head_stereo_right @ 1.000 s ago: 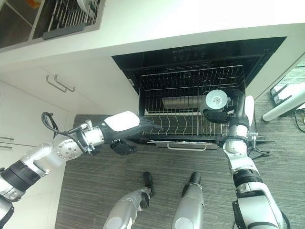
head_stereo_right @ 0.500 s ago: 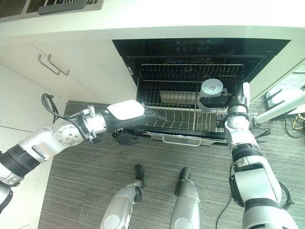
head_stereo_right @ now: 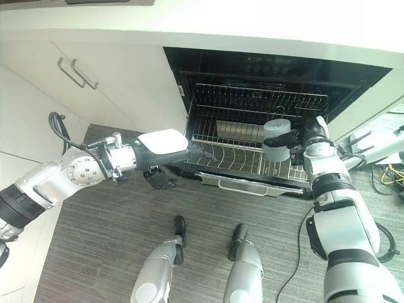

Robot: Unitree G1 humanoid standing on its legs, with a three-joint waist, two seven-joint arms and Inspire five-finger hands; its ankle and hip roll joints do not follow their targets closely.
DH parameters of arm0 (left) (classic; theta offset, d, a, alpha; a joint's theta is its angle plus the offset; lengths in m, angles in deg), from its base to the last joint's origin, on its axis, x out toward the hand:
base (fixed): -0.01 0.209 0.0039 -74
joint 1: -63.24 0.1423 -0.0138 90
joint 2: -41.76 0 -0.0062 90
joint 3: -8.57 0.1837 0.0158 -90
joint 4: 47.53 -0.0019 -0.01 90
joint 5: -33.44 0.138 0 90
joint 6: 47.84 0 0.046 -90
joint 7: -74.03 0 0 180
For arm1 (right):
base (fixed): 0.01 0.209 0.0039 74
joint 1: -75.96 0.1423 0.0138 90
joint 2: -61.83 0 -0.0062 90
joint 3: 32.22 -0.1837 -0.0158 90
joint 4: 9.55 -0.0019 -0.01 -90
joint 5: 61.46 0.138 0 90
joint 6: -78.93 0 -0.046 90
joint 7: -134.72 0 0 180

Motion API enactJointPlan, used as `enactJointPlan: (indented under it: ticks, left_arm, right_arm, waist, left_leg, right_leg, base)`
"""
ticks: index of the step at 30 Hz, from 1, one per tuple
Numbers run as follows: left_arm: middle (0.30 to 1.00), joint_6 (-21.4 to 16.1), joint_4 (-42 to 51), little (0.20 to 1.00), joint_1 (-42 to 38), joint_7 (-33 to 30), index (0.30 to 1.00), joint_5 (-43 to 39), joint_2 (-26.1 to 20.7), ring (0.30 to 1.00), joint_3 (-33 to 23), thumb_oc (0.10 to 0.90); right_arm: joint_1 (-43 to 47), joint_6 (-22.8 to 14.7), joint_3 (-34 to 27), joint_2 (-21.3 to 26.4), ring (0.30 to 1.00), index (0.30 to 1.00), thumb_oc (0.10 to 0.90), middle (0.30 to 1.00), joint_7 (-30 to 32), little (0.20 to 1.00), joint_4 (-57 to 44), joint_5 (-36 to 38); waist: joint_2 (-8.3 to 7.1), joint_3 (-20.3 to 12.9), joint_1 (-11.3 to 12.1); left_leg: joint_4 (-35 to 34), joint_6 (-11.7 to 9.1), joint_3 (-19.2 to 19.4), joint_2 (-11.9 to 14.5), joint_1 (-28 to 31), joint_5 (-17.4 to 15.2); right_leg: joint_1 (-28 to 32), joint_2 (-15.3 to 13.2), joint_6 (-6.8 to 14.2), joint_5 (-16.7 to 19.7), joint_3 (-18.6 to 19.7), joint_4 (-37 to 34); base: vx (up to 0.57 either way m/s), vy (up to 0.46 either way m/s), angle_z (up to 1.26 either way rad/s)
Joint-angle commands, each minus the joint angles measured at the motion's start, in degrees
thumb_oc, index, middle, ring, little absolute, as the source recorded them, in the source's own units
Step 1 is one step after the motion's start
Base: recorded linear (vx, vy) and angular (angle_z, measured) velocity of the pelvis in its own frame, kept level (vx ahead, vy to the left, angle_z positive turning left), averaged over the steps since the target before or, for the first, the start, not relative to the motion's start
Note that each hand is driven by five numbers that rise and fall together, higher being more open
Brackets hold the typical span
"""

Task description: Place the dishes in the dishwasher.

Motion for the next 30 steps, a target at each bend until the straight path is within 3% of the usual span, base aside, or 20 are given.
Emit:
enactJointPlan:
  ticks: [1,8,16,18,23,25,30]
  left_arm:
    - [0.9,-1.33,3.66,0.9,-6.34,-0.68,0.9,-4.33,-2.85,0.9,-3.3,0.8]
    - [0.9,-1.04,4.42,0.9,-7.06,0.43,0.9,-4.92,-2.8,0.9,-3.43,0.8]
    - [0.9,-1.37,4.21,0.9,-8.34,2.35,0.9,-6.47,-3.47,0.9,-3.07,0.8]
    - [0.9,-0.96,4.71,0.9,-8.56,2.29,0.9,-6.74,-3.78,0.9,-2.81,0.8]
    - [0.9,0.48,6.34,0.9,-7.29,2.71,0.9,-7.26,-5.58,0.9,-3.97,0.8]
    - [0.9,0.97,6.66,0.9,-6.37,2.94,0.9,-6.82,-5.78,0.9,-5.06,0.8]
    - [0.9,2.94,8.67,0.9,-3.52,2.9,0.9,-5.81,-6.75,0.9,-7.46,0.8]
  right_arm:
    - [-6.81,10.59,2.57,-3.34,0.9,0.9,0.8,0.9,-1.66,0.9,7.95,-2.17]
    - [-5.33,16.73,4.39,-3.57,0.9,0.9,0.8,0.9,-7.22,0.9,10.15,-6.11]
    - [-3.49,14.85,7.27,-2.36,0.9,0.9,0.8,0.9,-3.25,0.9,10.38,-14.62]
    - [-2.68,13.01,7.94,-1.42,0.9,0.9,0.8,0.9,-0.75,0.9,9.7,-13.24]
    - [-0.42,13.03,7.48,0.22,0.9,0.9,0.8,0.9,-0.28,0.9,3.28,-7.16]
    - [-1.28,12.26,6.99,0.73,0.9,0.9,0.8,0.9,0.0,0.9,0.87,-8.87]
    - [-4.64,14.49,5.79,3.2,0.9,0.9,0.8,0.9,2.1,0.9,-9.67,-13.2]
  waist:
    - [-0.22,0.94,0.9]
    - [0.0,0.94,1.46]
    - [-0.11,0.89,1.82]
    - [-0.07,0.94,1.79]
    - [-0.75,0.94,1.16]
    - [-1.03,0.95,0.62]
    - [-1.55,0.95,-0.97]
  left_leg:
    - [6.34,1.27,6.64,-0.66,-0.45,-11.35]
    - [6.34,1.28,6.47,-0.73,-0.57,-11.11]
    - [6.34,1.34,6.57,-0.56,-0.45,-10.82]
    - [6.34,1.35,6.49,-0.52,-0.43,-10.8]
    - [6.34,1.38,7.11,-0.46,-0.19,-11.24]
    - [6.34,1.4,7.54,-0.27,-0.35,-11.34]
    - [6.34,1.44,8.68,0.16,-0.46,-11.66]
  right_leg:
    - [4.53,0.72,5.66,-1.43,4.77,-8.4]
    - [4.57,0.56,5.66,-1.24,4.46,-8.4]
    - [4.77,0.34,5.81,-0.9,4.13,-8.4]
    - [4.76,0.33,5.9,-0.8,4.12,-8.4]
    - [4.65,0.1,6.1,-0.87,4.29,-8.4]
    - [4.27,0.01,6.17,-0.79,4.41,-8.4]
    - [3.62,0.02,6.35,-0.78,4.77,-8.4]
  base:
    - [-0.01,-0.009,0.05]
    - [0.0,-0.001,0.01]
    - [0.0,0.0,0.0]
    - [0.0,0.0,0.0]
    - [0.0,0.0,0.0]
    - [0.0,0.0,0.0]
    - [0.0,0.022,-0.02]
